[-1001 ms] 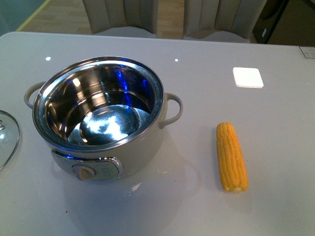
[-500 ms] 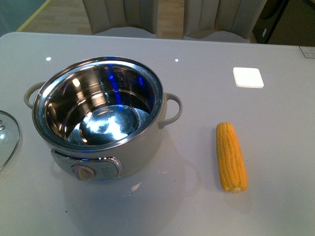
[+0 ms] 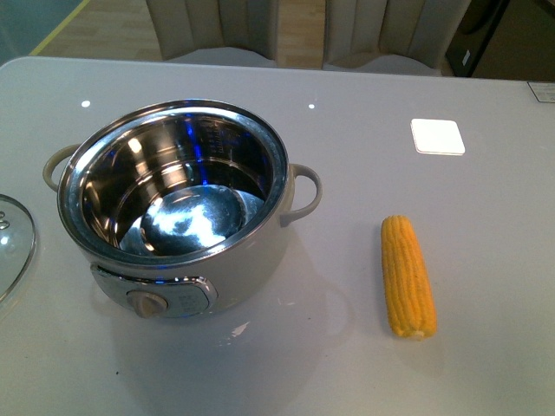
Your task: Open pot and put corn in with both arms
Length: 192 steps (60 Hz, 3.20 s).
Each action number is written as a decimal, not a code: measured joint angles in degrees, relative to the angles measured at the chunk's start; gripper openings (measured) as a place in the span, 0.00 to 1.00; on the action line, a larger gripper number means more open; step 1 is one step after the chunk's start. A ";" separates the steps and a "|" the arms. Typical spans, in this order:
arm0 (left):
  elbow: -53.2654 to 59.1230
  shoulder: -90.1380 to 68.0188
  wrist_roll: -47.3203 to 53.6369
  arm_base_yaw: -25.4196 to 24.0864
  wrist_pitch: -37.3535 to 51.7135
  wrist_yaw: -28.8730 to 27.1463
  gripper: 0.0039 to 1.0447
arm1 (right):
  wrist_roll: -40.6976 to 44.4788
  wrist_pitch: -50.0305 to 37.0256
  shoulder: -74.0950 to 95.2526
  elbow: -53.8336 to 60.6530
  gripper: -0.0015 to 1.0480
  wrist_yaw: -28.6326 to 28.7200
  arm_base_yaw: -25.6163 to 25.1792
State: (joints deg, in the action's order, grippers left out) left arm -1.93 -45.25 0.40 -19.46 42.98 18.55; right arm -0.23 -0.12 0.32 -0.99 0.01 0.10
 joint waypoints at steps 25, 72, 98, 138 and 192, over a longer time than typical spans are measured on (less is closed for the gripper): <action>1.18 19.19 -0.28 11.02 -17.25 -10.54 0.03 | 0.00 0.00 0.00 0.00 0.91 -0.02 0.00; 1.18 40.76 -0.28 19.32 -40.48 -18.49 0.03 | 0.00 0.00 0.00 0.00 0.91 -0.04 0.00; 1.16 44.89 -0.31 19.32 -42.91 -18.56 0.23 | 0.00 0.00 -0.02 0.00 0.91 -0.02 0.00; 1.16 44.94 -0.28 19.32 -42.97 -18.56 0.93 | -15.47 20.68 43.32 -12.81 0.91 -3.32 5.66; 1.16 44.94 -0.28 19.32 -42.97 -18.56 0.93 | -11.02 -17.86 112.80 -30.91 0.91 4.09 15.21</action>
State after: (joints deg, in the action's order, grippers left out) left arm -0.78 -0.32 0.12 -0.14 0.01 -0.01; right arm -11.25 -17.98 113.12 -31.90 4.10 15.31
